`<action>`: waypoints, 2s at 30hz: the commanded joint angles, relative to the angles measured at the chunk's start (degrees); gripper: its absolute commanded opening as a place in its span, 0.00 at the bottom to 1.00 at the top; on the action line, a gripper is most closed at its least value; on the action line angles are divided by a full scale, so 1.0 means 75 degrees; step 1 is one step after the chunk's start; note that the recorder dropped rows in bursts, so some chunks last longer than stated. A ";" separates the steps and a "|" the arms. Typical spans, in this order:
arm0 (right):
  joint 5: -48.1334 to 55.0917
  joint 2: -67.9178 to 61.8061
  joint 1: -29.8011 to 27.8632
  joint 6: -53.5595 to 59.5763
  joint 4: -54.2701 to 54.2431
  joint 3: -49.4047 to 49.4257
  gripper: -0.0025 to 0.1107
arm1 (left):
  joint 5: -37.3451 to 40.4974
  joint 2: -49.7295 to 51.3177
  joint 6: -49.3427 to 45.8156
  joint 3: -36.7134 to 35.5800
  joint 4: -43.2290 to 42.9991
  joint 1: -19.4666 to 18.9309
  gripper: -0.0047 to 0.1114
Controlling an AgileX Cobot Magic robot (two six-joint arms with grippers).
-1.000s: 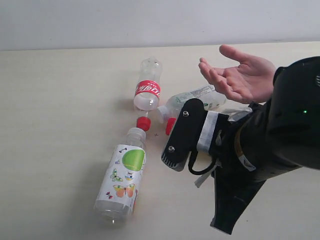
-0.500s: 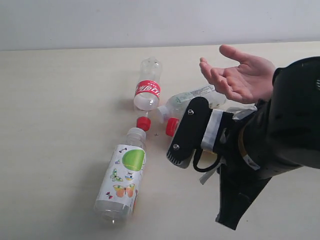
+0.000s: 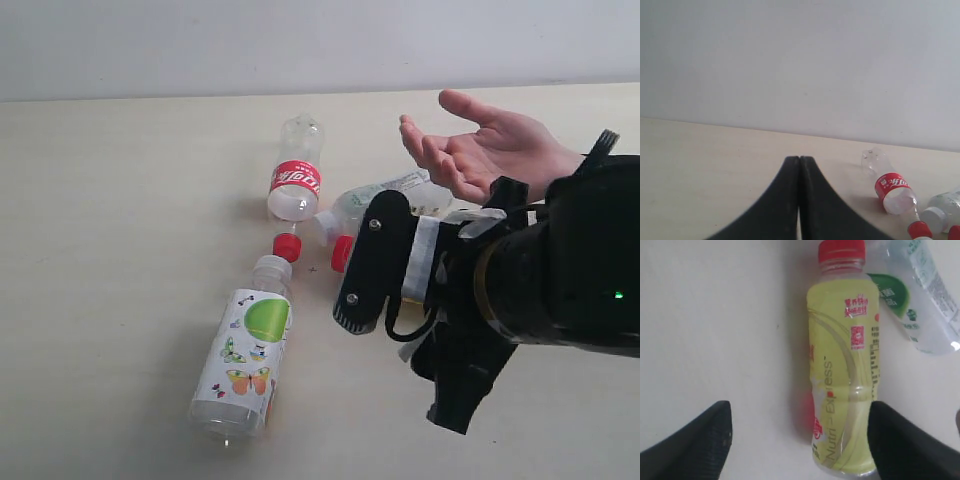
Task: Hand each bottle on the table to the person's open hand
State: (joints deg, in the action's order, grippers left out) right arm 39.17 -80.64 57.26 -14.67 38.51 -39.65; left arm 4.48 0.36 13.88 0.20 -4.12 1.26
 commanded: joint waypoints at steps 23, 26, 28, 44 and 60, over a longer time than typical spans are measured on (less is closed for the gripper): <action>0.1055 -0.2153 0.0011 -0.0629 0.1137 -0.0572 0.71 | -0.0008 -0.0048 -0.0006 -0.0027 -0.0023 -0.0017 0.04; 0.1027 -0.2158 0.0011 -0.0722 0.1359 -0.0572 0.71 | -0.0008 -0.0048 -0.0006 -0.0027 -0.0023 -0.0017 0.04; 0.1027 -0.2158 0.0011 -0.0909 0.1492 -0.0572 0.71 | -0.0008 -0.0048 -0.0006 -0.0027 -0.0023 -0.0017 0.04; 0.0790 -0.2158 -0.0286 -0.1549 0.2001 -0.0572 0.73 | -0.0008 -0.0048 -0.0006 -0.0027 -0.0023 -0.0017 0.04; 0.0686 -0.2158 -0.0272 -0.1400 0.1516 -0.0572 0.73 | -0.0008 -0.0048 -0.0006 -0.0027 -0.0023 -0.0017 0.04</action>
State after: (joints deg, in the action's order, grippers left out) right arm 45.10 -96.79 55.50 -25.76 50.40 -43.46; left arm 4.48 0.36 13.88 0.20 -4.12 1.26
